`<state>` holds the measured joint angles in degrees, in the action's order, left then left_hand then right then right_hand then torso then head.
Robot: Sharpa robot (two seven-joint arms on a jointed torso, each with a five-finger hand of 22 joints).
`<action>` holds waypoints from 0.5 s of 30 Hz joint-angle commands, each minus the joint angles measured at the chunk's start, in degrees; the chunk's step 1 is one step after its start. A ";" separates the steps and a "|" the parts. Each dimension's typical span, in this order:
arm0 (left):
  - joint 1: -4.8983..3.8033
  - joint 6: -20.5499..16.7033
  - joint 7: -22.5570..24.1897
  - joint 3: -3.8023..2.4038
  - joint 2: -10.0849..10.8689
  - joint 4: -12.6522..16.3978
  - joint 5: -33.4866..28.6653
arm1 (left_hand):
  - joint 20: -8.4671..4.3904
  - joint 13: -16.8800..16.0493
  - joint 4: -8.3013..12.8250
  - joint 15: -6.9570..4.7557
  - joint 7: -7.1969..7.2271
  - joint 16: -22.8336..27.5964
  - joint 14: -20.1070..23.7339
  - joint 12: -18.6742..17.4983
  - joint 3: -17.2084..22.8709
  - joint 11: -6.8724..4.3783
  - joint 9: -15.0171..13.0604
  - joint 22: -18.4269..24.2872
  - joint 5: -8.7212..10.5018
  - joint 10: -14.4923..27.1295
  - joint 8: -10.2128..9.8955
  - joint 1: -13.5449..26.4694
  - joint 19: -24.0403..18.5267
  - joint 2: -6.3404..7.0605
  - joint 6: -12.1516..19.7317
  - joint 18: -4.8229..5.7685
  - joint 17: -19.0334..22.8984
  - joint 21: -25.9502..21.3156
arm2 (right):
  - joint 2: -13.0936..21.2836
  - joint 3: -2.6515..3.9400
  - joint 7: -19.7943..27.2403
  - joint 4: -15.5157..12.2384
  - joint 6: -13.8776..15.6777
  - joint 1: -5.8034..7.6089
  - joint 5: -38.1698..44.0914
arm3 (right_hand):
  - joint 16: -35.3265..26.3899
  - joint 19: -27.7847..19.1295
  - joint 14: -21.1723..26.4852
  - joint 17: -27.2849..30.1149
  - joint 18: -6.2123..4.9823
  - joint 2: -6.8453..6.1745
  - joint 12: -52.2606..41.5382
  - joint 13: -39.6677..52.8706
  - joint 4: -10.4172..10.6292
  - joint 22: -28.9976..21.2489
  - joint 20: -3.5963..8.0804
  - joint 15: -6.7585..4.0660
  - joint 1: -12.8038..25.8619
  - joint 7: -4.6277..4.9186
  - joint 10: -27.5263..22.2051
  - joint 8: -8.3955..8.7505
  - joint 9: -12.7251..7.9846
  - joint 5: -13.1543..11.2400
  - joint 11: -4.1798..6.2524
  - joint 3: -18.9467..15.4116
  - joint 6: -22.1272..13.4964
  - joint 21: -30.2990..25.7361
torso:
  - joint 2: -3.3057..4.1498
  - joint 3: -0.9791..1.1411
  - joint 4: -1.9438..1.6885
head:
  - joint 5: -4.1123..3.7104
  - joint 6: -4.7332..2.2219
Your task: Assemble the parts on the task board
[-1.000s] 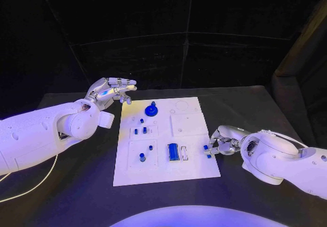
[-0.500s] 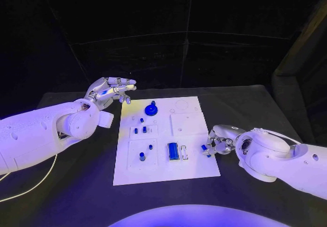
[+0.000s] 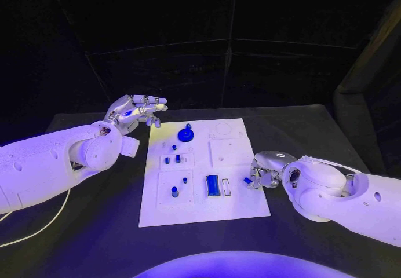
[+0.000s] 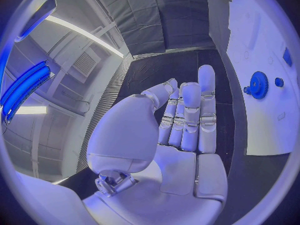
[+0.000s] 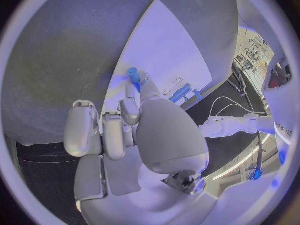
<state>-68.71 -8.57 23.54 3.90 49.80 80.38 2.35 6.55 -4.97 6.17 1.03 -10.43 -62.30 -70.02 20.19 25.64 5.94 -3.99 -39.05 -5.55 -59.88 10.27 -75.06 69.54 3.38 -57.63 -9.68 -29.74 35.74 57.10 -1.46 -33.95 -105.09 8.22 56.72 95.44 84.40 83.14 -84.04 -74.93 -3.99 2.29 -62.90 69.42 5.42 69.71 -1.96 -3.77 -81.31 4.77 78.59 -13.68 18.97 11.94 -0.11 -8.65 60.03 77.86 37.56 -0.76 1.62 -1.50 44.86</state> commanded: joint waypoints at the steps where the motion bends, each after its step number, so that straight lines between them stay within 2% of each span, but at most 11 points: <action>1: -0.08 0.74 0.15 -0.04 0.08 0.14 -0.17 | -0.04 -0.03 0.15 -0.08 0.04 0.06 0.32 0.23 0.10 0.05 0.02 0.08 -0.25 0.26 0.26 0.36 -0.28 -0.32 0.53 -0.78 0.05 -0.23 | -0.25 -0.35 -2.37 0.33 -3.21 -0.33 2.57 | -0.32 0.16 -3.95 -5.38 -0.11 -0.33 0.26 -0.06 0.22 0.00 0.09 -0.32 -0.08 -0.06 -0.10 0.39 -0.26 0.37 0.14 0.19 0.06 -0.21 | -0.01 -0.01 0.02 | 0.04 -0.04; 4: -0.08 0.77 0.13 -0.04 0.11 0.18 -0.17 | -0.03 -0.03 0.14 -0.07 0.04 0.05 0.32 0.25 0.09 0.06 0.02 0.08 -0.28 0.28 0.28 0.41 -0.28 -0.30 0.54 -0.77 0.05 -0.23 | -0.40 -0.35 -2.92 0.24 -1.91 -0.34 2.32 | -0.33 0.24 -3.96 -5.42 -0.09 -0.61 0.21 0.01 0.62 0.16 0.07 -0.32 0.58 -0.10 -0.01 0.66 -0.38 3.49 0.20 0.56 0.21 -0.13 | -0.04 -0.01 0.04 | 0.14 -0.02; 5: -0.08 0.80 0.12 -0.04 0.14 0.20 -0.17 | -0.03 -0.03 0.14 -0.07 0.03 0.04 0.32 0.26 0.08 0.06 0.02 0.08 -0.29 0.29 0.28 0.43 -0.28 -0.28 0.55 -0.77 0.06 -0.23 | -0.35 -0.35 -3.08 0.09 -0.52 -0.34 1.11 | -0.29 0.30 -3.99 -5.51 -0.09 -0.78 -0.04 0.23 0.99 0.23 0.11 -0.39 0.95 -0.18 0.14 0.85 -0.48 6.50 0.26 0.93 0.32 -0.09 | -0.03 -0.02 0.02 | 0.13 0.00; 9: -0.08 0.84 0.07 -0.04 0.20 0.24 -0.17 | -0.03 -0.03 0.14 -0.07 0.03 0.04 0.32 0.26 0.08 0.06 0.02 0.08 -0.29 0.29 0.28 0.43 -0.28 -0.28 0.55 -0.77 0.06 -0.23 | 0.14 -0.34 -2.79 -0.75 3.99 -0.33 -3.59 | 0.31 0.73 -4.22 -6.49 0.11 -1.46 -2.00 1.80 2.07 1.25 0.26 -0.54 1.74 -0.37 1.03 1.23 -0.68 13.17 0.44 2.20 0.74 0.56 | -0.04 -0.01 0.02 | 0.17 0.04; 11: -0.08 0.85 0.05 -0.04 0.22 0.25 -0.17 | -0.03 -0.03 0.14 -0.07 0.03 0.04 0.32 0.26 0.08 0.06 0.02 0.08 -0.29 0.29 0.28 0.43 -0.28 -0.28 0.55 -0.77 0.06 -0.23 | 0.43 -0.33 -2.49 -1.31 6.33 -0.33 -5.90 | 0.49 0.86 -4.28 -6.78 0.17 -1.94 -2.39 2.16 2.57 1.56 0.32 -0.59 2.03 -0.43 1.20 1.39 -0.75 15.43 0.52 3.02 0.97 0.77 | -0.08 -0.03 0.02 | 0.15 0.06; 15: -0.08 0.90 0.04 -0.04 0.23 0.29 -0.17 | -0.03 -0.03 0.14 -0.07 0.03 0.04 0.32 0.26 0.08 0.06 0.02 0.08 -0.29 0.29 0.28 0.43 -0.28 -0.28 0.55 -0.77 0.06 -0.23 | 0.81 -0.33 -2.09 -2.26 9.91 -0.31 -9.20 | 0.70 1.02 -4.35 -7.14 0.24 -2.90 -2.80 2.57 3.39 1.96 0.39 -0.66 2.43 -0.51 1.41 1.67 -0.88 18.24 0.58 4.55 1.24 1.03 | -0.03 -0.05 -0.07 | 0.21 -0.02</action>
<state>-68.71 -8.41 23.44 3.91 50.00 80.52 2.34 6.56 -4.97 6.17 1.03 -10.43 -62.30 -70.02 20.19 25.64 5.94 -3.99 -39.05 -5.55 -59.88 10.27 -75.06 69.54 3.38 -57.63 -9.68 -29.74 35.74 57.85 -1.82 -35.84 -106.92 13.04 56.33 91.20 84.87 83.47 -83.95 -74.92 -3.99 -0.08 -65.50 71.94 8.74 71.57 -1.63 -4.14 -78.94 4.33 79.55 -12.25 17.98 29.64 0.41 -4.53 60.80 78.61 37.50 -0.79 1.63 -1.33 44.92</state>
